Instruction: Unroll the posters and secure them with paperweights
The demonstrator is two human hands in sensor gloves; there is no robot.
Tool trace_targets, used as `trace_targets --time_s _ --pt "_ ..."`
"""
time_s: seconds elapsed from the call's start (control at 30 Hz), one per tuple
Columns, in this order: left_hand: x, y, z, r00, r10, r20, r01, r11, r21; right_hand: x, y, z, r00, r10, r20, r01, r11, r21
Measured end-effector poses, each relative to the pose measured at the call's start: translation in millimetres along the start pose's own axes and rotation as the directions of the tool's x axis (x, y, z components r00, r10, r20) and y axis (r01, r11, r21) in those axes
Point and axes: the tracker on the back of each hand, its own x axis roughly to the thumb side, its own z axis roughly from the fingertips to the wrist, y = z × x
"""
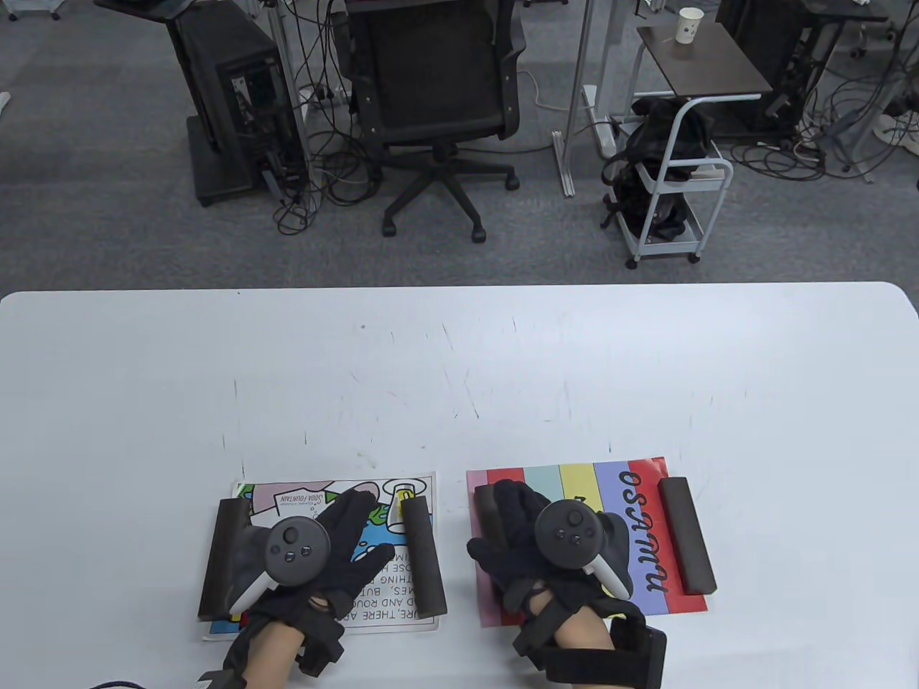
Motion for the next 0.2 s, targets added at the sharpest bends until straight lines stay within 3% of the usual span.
trace_targets --time_s 0.2 --pt "-0.7 0.3 0.7 1.0 0.006 -0.005 -0.006 1.0 -0.001 0.1 -0.2 0.2 1.0 -0.004 -0.004 0.004 1.0 0.003"
